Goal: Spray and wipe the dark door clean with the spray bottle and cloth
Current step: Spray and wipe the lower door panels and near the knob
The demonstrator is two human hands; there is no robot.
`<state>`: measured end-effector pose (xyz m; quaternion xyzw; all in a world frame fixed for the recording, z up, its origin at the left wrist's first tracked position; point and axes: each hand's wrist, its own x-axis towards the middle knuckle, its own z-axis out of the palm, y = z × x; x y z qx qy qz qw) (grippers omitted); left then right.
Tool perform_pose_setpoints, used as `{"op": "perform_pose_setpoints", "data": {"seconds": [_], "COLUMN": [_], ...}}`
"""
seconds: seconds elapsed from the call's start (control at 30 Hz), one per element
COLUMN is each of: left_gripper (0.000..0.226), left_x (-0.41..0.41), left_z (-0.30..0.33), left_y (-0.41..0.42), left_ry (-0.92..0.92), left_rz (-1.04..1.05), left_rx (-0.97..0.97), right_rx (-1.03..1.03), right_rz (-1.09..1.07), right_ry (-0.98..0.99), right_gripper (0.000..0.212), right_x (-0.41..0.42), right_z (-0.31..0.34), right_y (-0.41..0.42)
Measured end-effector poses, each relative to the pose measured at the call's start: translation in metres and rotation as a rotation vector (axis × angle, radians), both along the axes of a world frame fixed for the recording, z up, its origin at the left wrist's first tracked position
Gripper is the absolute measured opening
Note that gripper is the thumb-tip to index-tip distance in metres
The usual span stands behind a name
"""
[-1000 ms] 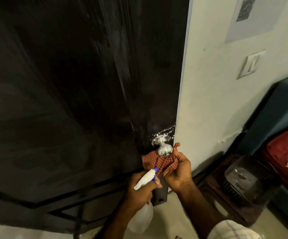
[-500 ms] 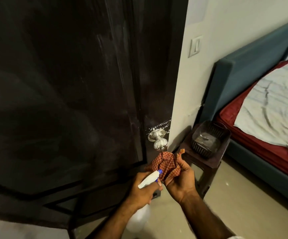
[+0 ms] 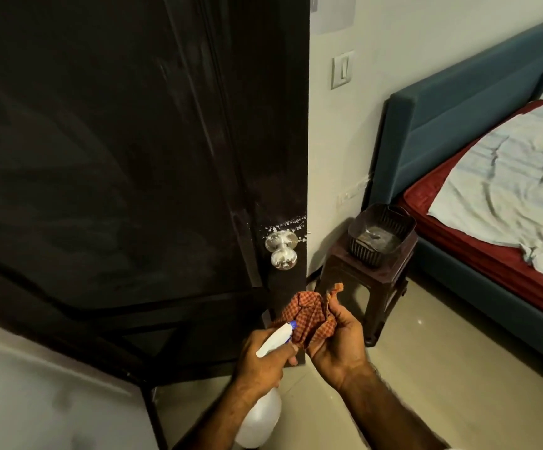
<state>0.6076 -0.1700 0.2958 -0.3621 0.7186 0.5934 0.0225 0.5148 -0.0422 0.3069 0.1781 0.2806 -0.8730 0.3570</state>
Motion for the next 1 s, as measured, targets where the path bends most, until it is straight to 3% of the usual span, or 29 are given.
{"op": "perform_pose_setpoints", "data": {"seconds": [0.17, 0.3, 0.37, 0.47, 0.53, 0.6, 0.67, 0.73, 0.83, 0.87, 0.9, 0.93, 1.0], "left_gripper": [0.023, 0.019, 0.019, 0.020, 0.016, 0.008, 0.009, 0.010, 0.012, 0.021, 0.027, 0.025, 0.012], "left_x": [0.014, 0.019, 0.023, 0.027, 0.026, 0.024, 0.021, 0.016, 0.009, 0.007, 0.006, 0.005, 0.004], "left_z": [0.010, 0.021, 0.023, 0.025, 0.028, 0.032, 0.035, 0.034, 0.027, 0.026, 0.026, 0.026, 0.027], "left_y": [-0.010, -0.028, -0.041, -0.058, -0.069, -0.079, -0.086, -0.092, -0.100, -0.100, -0.101, -0.101, -0.103], "left_ry": [0.000, 0.100, 0.124, 0.146, 0.169, 0.196, 0.213, 0.215, 0.207, 0.201, 0.196, 0.203, 0.218], "left_rz": [0.017, 0.067, 0.071, 0.057, 0.038, 0.006, -0.020, -0.045, -0.058, -0.044, -0.029, -0.030, -0.048], "left_rx": [0.021, 0.074, 0.078, 0.073, 0.068, 0.060, 0.053, 0.056, 0.083, 0.093, 0.110, 0.113, 0.102], "right_rx": [0.063, 0.205, 0.463, 1.049, 1.352, 1.433, 1.355, 1.151, 0.443, 0.376, 0.416, 0.573, 1.098], "right_rz": [-0.068, -0.115, -0.184, -0.138, -0.097, -0.149, -0.242, -0.264, -0.174, -0.164, -0.176, -0.190, -0.196], "right_ry": [0.070, 0.409, 0.772, 1.391, 1.560, 1.564, 1.436, 1.034, 0.279, 0.166, 0.167, 0.294, 0.710], "right_gripper": [0.054, 0.046, 0.041, 0.040, 0.043, 0.039, 0.028, 0.031, 0.045, 0.043, 0.039, 0.036, 0.036], "right_x": [0.016, 0.033, 0.039, 0.029, 0.024, 0.019, 0.012, 0.007, 0.008, 0.009, 0.009, 0.007, 0.001], "right_z": [0.017, 0.038, 0.038, 0.013, 0.010, 0.013, 0.005, 0.004, 0.023, 0.029, 0.033, 0.031, 0.021], "right_y": [-0.007, -0.016, -0.026, -0.037, -0.050, -0.059, -0.064, -0.068, -0.080, -0.080, -0.081, -0.081, -0.080]}}
